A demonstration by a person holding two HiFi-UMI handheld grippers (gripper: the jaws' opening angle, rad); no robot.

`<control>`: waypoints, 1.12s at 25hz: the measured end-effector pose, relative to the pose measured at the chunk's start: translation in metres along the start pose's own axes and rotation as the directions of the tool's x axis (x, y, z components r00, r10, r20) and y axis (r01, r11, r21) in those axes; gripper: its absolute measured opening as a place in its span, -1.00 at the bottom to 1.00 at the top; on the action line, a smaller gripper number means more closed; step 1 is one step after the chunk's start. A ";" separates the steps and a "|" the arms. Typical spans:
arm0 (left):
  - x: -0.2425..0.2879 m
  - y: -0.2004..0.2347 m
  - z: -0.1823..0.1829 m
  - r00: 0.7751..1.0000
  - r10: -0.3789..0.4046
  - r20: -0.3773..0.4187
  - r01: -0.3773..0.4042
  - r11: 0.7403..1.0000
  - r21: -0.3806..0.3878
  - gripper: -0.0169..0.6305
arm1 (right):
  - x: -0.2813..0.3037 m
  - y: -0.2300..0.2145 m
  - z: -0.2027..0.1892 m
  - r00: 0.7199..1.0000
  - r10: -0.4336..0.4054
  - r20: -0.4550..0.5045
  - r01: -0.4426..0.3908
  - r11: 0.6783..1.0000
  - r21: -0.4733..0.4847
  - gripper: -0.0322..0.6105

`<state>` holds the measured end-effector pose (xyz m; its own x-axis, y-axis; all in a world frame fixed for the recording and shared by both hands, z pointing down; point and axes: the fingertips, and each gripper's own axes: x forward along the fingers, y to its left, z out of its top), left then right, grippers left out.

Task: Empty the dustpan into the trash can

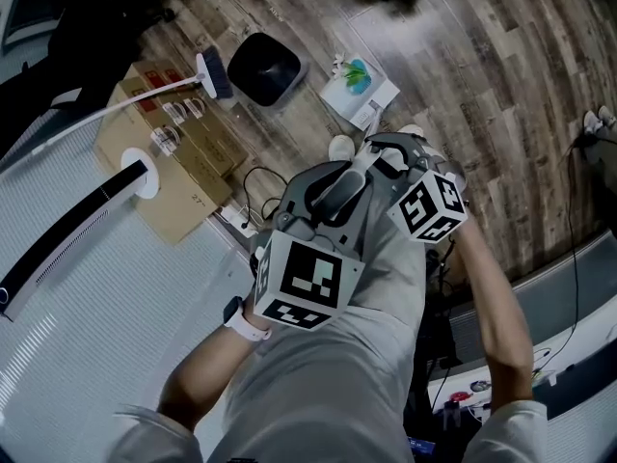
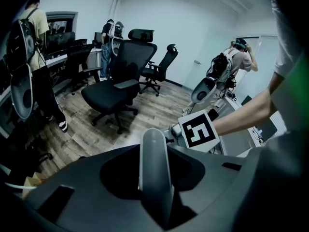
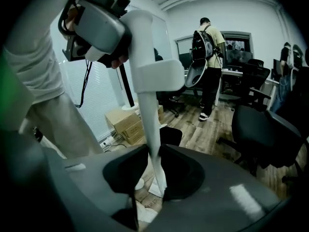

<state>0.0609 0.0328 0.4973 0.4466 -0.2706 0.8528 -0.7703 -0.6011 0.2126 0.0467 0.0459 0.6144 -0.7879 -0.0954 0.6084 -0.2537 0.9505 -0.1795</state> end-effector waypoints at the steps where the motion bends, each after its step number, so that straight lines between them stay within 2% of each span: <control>1: 0.000 0.000 0.000 1.000 0.000 -0.003 0.000 1.000 0.004 -0.58 | 0.000 0.001 0.000 1.000 0.019 -0.005 -0.019 1.000 -0.021 -0.60; 5: 0.001 0.002 -0.004 1.000 0.006 -0.015 -0.006 1.000 0.006 -0.58 | 0.005 0.002 -0.003 0.997 0.070 -0.013 -0.070 0.996 -0.057 -0.60; 9: 0.001 0.002 -0.004 1.000 0.011 -0.019 -0.011 1.000 0.005 -0.59 | 0.005 0.003 -0.003 0.996 0.088 -0.013 -0.088 0.994 -0.070 -0.61; 17: -0.002 -0.001 0.005 1.000 0.031 -0.004 -0.031 0.999 -0.009 -0.59 | -0.002 -0.001 0.003 0.998 0.065 0.006 -0.065 0.996 -0.054 -0.62; 28: -0.014 -0.012 0.012 0.998 0.056 -0.001 -0.056 0.998 0.029 -0.60 | -0.016 0.003 0.011 0.999 0.029 0.014 -0.028 0.997 -0.071 -0.63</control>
<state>0.0695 0.0351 0.4772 0.4025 -0.3032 0.8638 -0.7807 -0.6064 0.1510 0.0521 0.0466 0.5958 -0.8028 -0.0721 0.5919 -0.1913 0.9713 -0.1412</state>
